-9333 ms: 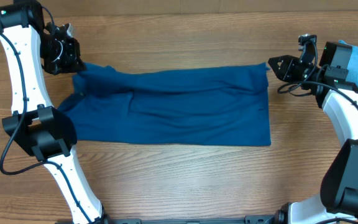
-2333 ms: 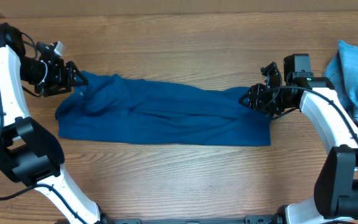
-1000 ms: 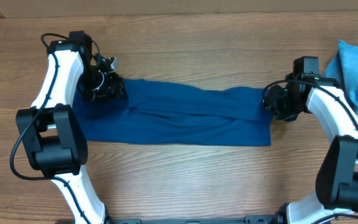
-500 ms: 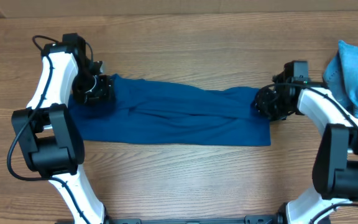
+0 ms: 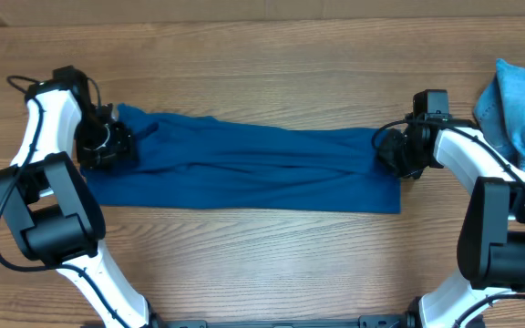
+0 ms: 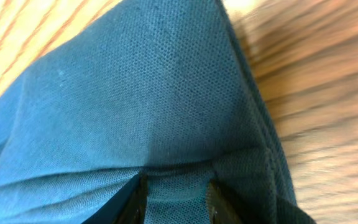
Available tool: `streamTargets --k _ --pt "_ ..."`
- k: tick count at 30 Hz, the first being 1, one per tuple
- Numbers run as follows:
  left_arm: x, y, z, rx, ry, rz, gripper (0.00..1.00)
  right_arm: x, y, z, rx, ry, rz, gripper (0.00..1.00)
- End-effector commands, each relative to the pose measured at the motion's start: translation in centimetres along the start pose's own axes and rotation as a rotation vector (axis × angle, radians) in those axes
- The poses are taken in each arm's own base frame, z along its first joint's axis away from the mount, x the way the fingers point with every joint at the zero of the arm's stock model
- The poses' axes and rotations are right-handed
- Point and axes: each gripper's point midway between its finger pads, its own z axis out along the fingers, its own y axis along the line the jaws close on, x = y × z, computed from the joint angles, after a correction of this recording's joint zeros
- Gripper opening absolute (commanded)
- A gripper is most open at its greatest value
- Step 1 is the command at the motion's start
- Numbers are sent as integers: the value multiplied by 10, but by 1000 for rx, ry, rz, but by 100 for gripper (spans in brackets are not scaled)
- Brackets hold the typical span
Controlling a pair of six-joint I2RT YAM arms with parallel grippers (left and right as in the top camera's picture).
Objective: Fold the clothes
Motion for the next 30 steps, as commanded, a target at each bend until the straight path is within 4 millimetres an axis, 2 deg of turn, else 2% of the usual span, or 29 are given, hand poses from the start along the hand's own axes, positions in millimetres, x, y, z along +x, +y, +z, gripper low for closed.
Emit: streamTargets --k 1,4,6,8,11,14,16,20,24,27,30 --pt "0 4 -1 4 -3 -31 68 -5 -86 16 343 -26 98 36" --pt "0 3 -1 10 -3 -29 67 -13 -86 10 321 -27 117 37" --pt "0 0 -1 31 -5 -29 67 -13 -72 10 243 4 55 39" --pt "-2 -3 -1 49 -11 -27 66 -11 -60 11 188 22 22 46" --pt "-3 -5 -1 56 -15 -27 66 -11 -50 9 167 23 3 48" --pt "-4 -9 -4 86 -19 -26 64 -15 -34 -5 146 -3 -51 48" --pt "-6 -21 -10 154 -30 11 61 -21 -23 -20 128 -39 -84 50" --pt "-20 -44 -42 268 -122 99 64 -35 8 -66 23 -139 -127 55" --pt "-35 -50 -86 266 -249 137 68 -38 35 -105 -109 -215 -155 66" --pt "-39 -57 -123 277 -349 164 73 -36 42 -118 -146 -234 -165 72" --pt "-37 -69 -141 324 -395 185 78 -27 48 -117 -190 -191 -169 73"
